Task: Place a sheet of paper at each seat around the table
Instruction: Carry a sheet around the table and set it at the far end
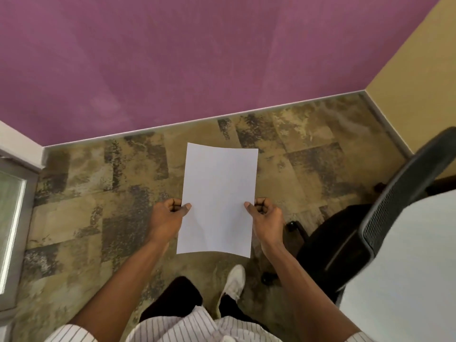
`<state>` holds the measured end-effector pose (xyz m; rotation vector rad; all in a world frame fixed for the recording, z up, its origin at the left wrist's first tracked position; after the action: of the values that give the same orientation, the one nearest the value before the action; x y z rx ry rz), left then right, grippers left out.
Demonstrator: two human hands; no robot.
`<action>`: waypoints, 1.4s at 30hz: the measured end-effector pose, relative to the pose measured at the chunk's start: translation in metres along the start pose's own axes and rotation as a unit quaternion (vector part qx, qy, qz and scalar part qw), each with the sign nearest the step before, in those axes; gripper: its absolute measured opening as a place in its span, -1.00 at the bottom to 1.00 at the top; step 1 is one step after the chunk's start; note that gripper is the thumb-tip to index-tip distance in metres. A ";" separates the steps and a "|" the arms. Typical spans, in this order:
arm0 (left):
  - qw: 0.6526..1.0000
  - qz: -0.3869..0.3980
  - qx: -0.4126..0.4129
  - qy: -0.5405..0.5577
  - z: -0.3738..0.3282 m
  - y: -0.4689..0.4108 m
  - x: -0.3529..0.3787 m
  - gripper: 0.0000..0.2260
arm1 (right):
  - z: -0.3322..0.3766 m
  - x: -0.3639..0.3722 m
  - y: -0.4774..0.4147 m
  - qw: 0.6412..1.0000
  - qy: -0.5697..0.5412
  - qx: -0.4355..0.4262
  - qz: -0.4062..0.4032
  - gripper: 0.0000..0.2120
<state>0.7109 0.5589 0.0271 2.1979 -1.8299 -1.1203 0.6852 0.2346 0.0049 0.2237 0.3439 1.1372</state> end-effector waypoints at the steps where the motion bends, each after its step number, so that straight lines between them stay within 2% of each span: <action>1: 1.000 -0.003 0.001 0.001 -0.008 -0.010 0.003 -0.88 | 0.006 0.004 -0.012 1.000 0.001 0.001 -0.003 -0.87; 5: 1.000 -0.005 0.018 -0.018 -0.046 -0.051 0.016 -0.89 | 0.024 0.019 -0.056 1.000 0.013 0.011 -0.025 -0.88; 12: 0.996 0.045 0.067 -0.044 -0.125 -0.160 0.045 -0.87 | 0.042 0.040 -0.133 0.997 -0.004 0.034 -0.071 -0.83; 19: 0.977 0.132 0.141 -0.094 -0.246 -0.272 0.076 -0.86 | 0.087 0.048 -0.213 0.986 -0.027 0.049 -0.159 -0.82; 25: 0.949 0.200 0.197 -0.143 -0.349 -0.328 0.118 -0.84 | 0.139 0.041 -0.263 0.969 -0.064 0.045 -0.233 -0.81; 32: 0.918 0.262 0.244 -0.169 -0.430 -0.347 0.205 -0.86 | 0.165 -0.016 -0.320 0.950 -0.047 0.043 -0.306 -0.81; 42: 0.878 0.307 0.281 -0.235 -0.515 -0.334 0.378 -0.85 | 0.145 -0.142 -0.388 0.915 -0.079 0.074 -0.388 -0.87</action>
<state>1.2864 0.1258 0.0615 1.3341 -3.0813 -1.1205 1.0150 -0.0529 0.0265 0.2762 0.3313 0.3033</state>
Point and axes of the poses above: each hand's wrist, its own y-axis away from the middle knuckle, its own x-axis out of the palm, z = x × y, the point moved 10 cm from there along -y, towards the middle knuckle, and after that the axes turned 5 degrees about -y, right-handed, at the moved point
